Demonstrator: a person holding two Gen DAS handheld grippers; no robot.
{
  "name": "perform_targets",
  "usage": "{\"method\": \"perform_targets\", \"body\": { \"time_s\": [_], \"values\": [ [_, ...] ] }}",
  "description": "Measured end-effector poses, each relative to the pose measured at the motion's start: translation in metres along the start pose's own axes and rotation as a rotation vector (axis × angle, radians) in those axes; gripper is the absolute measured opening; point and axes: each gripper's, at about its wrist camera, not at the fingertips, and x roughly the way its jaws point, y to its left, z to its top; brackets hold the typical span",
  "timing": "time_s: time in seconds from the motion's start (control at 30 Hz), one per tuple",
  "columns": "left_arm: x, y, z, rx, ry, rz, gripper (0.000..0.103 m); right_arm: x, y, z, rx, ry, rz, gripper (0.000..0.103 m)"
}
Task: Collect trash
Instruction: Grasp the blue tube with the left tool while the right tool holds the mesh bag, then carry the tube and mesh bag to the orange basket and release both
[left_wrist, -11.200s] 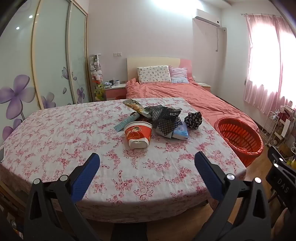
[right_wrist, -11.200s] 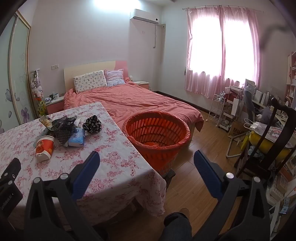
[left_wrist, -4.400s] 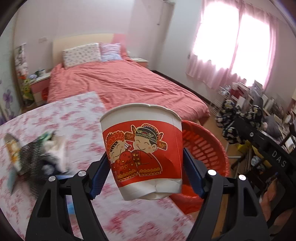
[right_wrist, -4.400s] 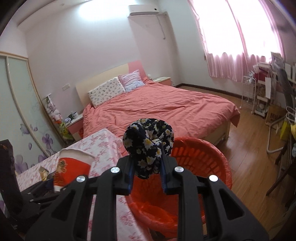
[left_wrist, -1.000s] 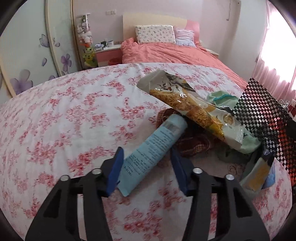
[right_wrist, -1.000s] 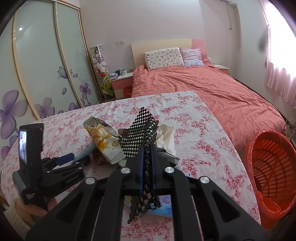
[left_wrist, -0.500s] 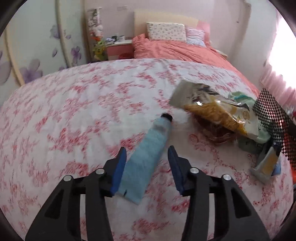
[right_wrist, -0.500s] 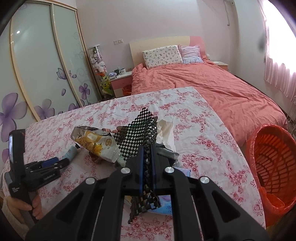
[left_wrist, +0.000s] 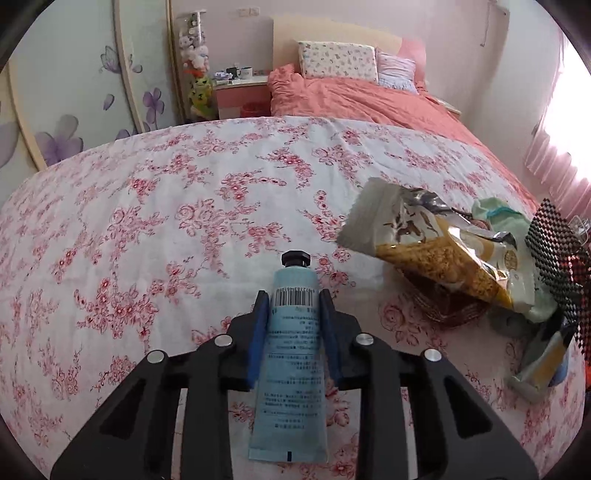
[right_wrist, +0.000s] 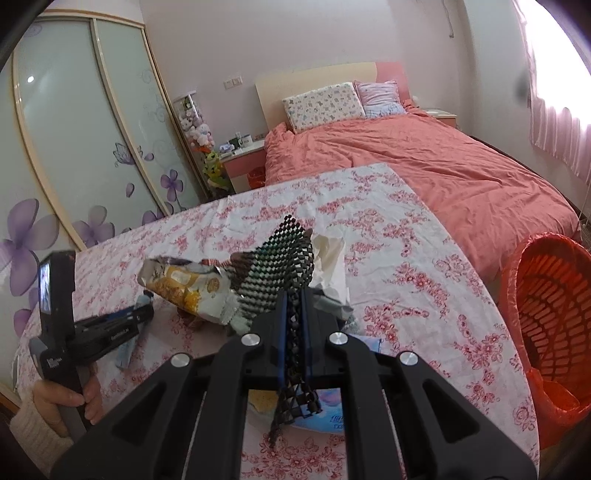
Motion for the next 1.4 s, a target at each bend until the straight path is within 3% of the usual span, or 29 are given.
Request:
{"method": "perform_targets", "body": {
  "time_s": [0.27, 0.8, 1.4],
  "values": [
    [0.001, 0.005, 0.005, -0.027, -0.004, -0.005, 0.028, -0.008, 0.006, 0.006, -0.009, -0.017, 0.026, 0.008],
    [-0.048, 0.005, 0.005, -0.001, -0.106, -0.053, 0.028, -0.053, 0.013, 0.025, -0.031, -0.136, 0.043, 0.007],
    [-0.126, -0.063, 0.022, 0.098, -0.246, -0.16, 0.028, -0.111, -0.009, 0.036, -0.018, -0.247, 0.01, 0.007]
  ]
}}
